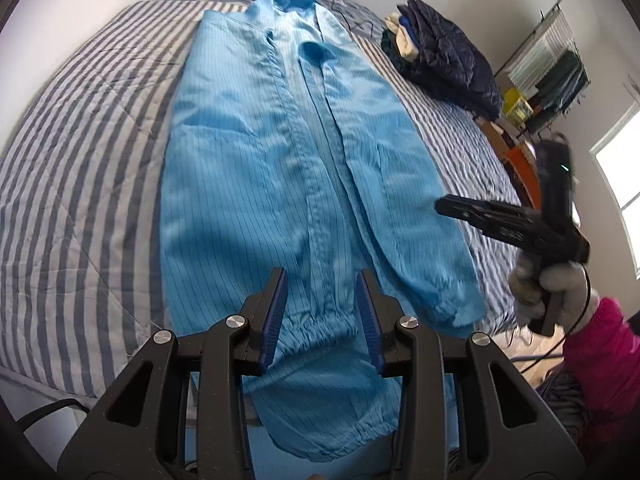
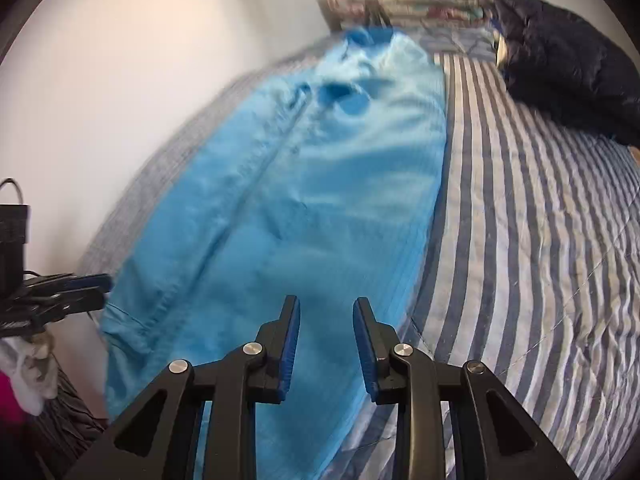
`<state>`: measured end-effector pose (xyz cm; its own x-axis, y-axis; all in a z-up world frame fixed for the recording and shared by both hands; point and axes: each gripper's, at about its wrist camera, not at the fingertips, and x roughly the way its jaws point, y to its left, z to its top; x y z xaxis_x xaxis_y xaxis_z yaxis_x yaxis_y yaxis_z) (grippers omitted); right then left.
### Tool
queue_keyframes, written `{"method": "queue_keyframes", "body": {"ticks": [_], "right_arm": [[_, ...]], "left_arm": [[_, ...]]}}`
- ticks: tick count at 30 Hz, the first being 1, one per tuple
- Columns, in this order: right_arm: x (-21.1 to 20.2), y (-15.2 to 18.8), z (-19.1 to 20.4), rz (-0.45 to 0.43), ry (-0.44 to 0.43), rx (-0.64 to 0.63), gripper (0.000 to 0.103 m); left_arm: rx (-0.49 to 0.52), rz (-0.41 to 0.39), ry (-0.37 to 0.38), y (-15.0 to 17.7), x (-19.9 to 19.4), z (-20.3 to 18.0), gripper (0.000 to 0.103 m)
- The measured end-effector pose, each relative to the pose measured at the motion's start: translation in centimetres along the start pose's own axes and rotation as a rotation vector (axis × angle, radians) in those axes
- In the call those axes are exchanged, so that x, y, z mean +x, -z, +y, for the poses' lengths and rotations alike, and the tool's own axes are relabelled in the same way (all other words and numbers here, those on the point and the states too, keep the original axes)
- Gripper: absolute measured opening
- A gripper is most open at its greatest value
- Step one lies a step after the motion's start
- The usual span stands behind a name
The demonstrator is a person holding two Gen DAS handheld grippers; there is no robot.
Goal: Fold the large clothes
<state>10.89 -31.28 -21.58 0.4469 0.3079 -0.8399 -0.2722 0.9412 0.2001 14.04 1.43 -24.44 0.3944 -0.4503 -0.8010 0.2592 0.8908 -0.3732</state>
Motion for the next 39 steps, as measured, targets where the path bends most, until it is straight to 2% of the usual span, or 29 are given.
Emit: {"method": "queue_keyframes", "body": {"ticks": [2,4,7,12,16,20,26,29,31,33,37,39], "right_arm": [[1.9,-0.2,-0.4,0.093,0.077,0.004,0.027],[2.0,-0.6,-0.6,0.114,0.071,0.021,0.027],[0.8,-2.2,0.0,0.083,-0.002,0.023,0.028],[-0.8,-6.6,1.4,0.024,-0.118,0.024,0.034],[-1.2,-10.1,2.2,-0.018,-0.204,0.022,0.057],[0.7,-14.2,2.2,-0.042,-0.254,0.037,0.057],[6.5,-18.1,2.2,-0.005,-0.360,0.098,0.057],[10.0,-19.4,2.2,0.021,-0.378,0.135,0.057],[12.4,-20.2,2.5,0.048,-0.373,0.146,0.055],[14.1,-20.8,2.9,0.059,-0.369,0.137,0.055],[17.1,-21.1,3.8,0.101,-0.341,0.110,0.047],[17.9,-20.8,4.4,0.114,-0.359,0.100,0.033]], "left_arm": [[0.045,0.015,-0.006,0.5,0.4,-0.9,0.038],[0.090,0.027,-0.006,1.1,0.9,-1.9,0.048],[0.143,0.050,-0.016,1.6,1.9,-3.0,0.049],[0.154,0.081,-0.039,1.9,3.4,-3.2,0.049],[0.160,0.102,-0.046,2.2,4.0,-3.2,0.049],[0.164,0.133,-0.074,2.3,4.8,-3.1,0.049],[0.168,0.147,-0.088,2.5,5.3,-3.0,0.048],[0.184,0.149,-0.104,2.3,5.4,-3.2,0.041],[0.190,0.147,-0.113,2.3,5.6,-3.0,0.033],[0.191,0.145,-0.107,2.3,5.6,-2.8,0.031],[0.196,0.148,-0.100,2.2,5.8,-2.6,0.025],[0.206,0.151,-0.095,2.1,5.8,-2.8,0.018]]}}
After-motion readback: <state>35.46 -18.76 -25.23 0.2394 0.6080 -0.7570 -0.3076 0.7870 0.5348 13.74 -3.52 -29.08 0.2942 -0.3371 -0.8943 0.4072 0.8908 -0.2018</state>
